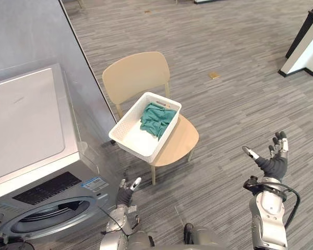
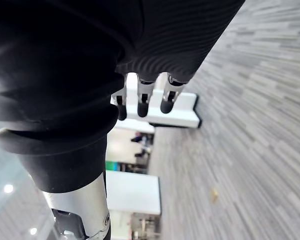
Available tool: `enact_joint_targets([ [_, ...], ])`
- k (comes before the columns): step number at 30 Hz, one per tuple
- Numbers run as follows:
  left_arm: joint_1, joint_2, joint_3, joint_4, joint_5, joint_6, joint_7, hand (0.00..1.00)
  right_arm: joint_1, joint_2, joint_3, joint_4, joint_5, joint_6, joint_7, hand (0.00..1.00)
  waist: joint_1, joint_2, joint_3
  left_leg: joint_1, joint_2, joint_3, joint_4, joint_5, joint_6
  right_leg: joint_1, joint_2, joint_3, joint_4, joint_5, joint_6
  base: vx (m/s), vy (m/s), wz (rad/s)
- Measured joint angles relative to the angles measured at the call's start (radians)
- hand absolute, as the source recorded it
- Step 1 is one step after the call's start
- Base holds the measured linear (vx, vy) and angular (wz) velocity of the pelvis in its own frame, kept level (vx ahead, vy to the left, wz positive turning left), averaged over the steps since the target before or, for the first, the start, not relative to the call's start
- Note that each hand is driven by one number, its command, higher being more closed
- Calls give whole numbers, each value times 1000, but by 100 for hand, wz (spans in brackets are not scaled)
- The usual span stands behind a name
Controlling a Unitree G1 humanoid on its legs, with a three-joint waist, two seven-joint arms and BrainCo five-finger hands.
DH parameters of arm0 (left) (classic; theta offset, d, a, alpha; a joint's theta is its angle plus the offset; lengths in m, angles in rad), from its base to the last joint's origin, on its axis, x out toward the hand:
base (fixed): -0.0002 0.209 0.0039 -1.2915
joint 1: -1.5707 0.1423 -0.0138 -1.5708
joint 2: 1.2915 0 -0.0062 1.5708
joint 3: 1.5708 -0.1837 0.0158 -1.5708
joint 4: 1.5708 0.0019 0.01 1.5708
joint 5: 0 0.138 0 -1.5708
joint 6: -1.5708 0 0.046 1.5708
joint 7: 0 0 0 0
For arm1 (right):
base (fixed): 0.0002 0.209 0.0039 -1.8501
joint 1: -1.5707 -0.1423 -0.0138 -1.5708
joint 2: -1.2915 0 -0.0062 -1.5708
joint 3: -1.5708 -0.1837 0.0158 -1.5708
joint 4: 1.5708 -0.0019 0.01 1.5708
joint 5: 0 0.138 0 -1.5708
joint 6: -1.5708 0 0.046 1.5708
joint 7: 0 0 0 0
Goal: Pick up the laundry basket with both hands and put the clothes into the washing machine.
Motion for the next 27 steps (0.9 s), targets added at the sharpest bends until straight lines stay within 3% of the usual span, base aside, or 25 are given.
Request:
enact_joint_targets([
  [1, -1, 6, -6, 0, 14, 3, -10, 0, 0, -1, -3, 0, -4, -1, -1, 0, -5, 3, 2, -1, 1, -7, -3, 0, 0, -12, -8, 5, 33, -19, -18, -15, -28, 23],
  [2, -4, 10, -5, 0, 24, 8, -17, 0, 0, -2, -11, 0, -8, 0, 2, 0, -7, -14, -7, -4, -2, -14, -1, 0, 0, -24, -38, 12, 57, -40, -43, -13, -44, 23],
  [4, -7, 12, -2, 0, 24, 9, -16, 0, 1, -4, -37, 0, -29, 3, 6, 0, -4, -2, -4, -13, 0, -41, -1, 1, -3, -20, -83, 32, 34, -42, -46, 1, -96, 31],
  [5, -15, 12, -2, 0, 23, 9, -16, 0, 1, -22, -53, 0, -77, 12, 8, 0, -4, -13, -12, -30, 4, -71, 3, 2, -17, -14, -111, 66, -15, -40, -43, 45, -241, 60],
  [6, -21, 16, -2, 2, 23, 9, -17, 0, 0, -59, -64, 3, -148, 30, 17, 0, 1, -15, -13, -46, 14, -105, 11, 4, -49, 0, -127, 108, -107, -23, -19, 64, -257, 55],
  [7, -20, 18, -3, 3, 23, 8, -17, 0, 0, -67, -64, 3, -163, 33, 21, 0, 1, -17, -14, -49, 15, -111, 13, 4, -57, 6, -130, 114, -127, -14, -11, 104, -322, 61],
  [8, -18, 31, -2, 11, 23, 8, -18, 0, 0, -88, -65, 9, -204, 40, 33, 0, 0, -35, -20, -53, 14, -141, 17, 2, -83, 40, -145, 138, -192, 19, 38, 90, -273, 70],
  [9, -26, 28, -1, 41, 23, 9, -18, 0, -10, -123, -64, 44, -227, 40, 39, 0, -2, -21, -21, -56, 25, -195, 8, 11, -112, 63, -132, 105, -194, 13, 119, 94, -277, 78],
  [10, -23, 23, -1, 46, 24, 10, -18, 0, -12, -144, -62, 64, -233, 45, 46, 0, -2, -11, -28, -56, 38, -221, -11, 24, -132, 68, -117, 84, -197, 11, 108, 99, -336, 76],
  [12, -18, -7, -8, 45, 23, 8, -20, 0, -12, -203, -59, 94, -265, 51, 77, 0, 1, 2, -37, -58, 55, -290, -127, 109, -158, 70, -93, 6, -190, -8, 74, 100, -380, 83],
  [14, -20, -24, -18, 45, 23, 8, -21, 0, -8, -218, -69, 103, -272, 51, 86, 0, -4, 3, -37, -72, 69, -303, -185, 179, -154, 84, -95, -74, -195, -13, 53, 58, -267, 116],
  [17, -17, -29, -47, 42, 32, 8, -43, 0, 0, -227, -98, 132, -272, 52, 100, 0, -15, -6, -34, -73, 90, -176, -221, 258, -106, 141, -108, -182, -206, -16, 44, 30, -157, 115],
  [18, -17, -29, -48, 41, 42, 7, -46, 0, -3, -229, -101, 132, -273, 52, 100, 0, -12, -11, -31, -72, 93, -156, -229, 269, -113, 149, -108, -188, -209, -16, 44, 9, -64, 68],
  [21, 15, -22, -50, 41, 48, -1, -61, 0, -35, -244, -101, 141, -309, 43, 90, 0, 13, -7, -34, -77, 77, -149, -277, 292, -138, 155, -114, -201, -251, -16, 41, -26, 9, 27],
  [24, 37, 3, -67, 42, 48, -4, -71, 0, -58, -275, -94, 190, -334, 41, 82, 0, 20, -15, -33, -97, 37, -161, -351, 345, -133, 148, -133, -228, -309, 16, 45, -74, 75, 33],
  [27, 46, 31, -69, 41, 53, -13, -90, 0, -128, -356, -55, 256, -436, 33, 75, 0, 29, -19, -35, -142, 6, -158, -437, 406, -116, 93, -149, -232, -363, 68, 58, -85, 115, 14],
])
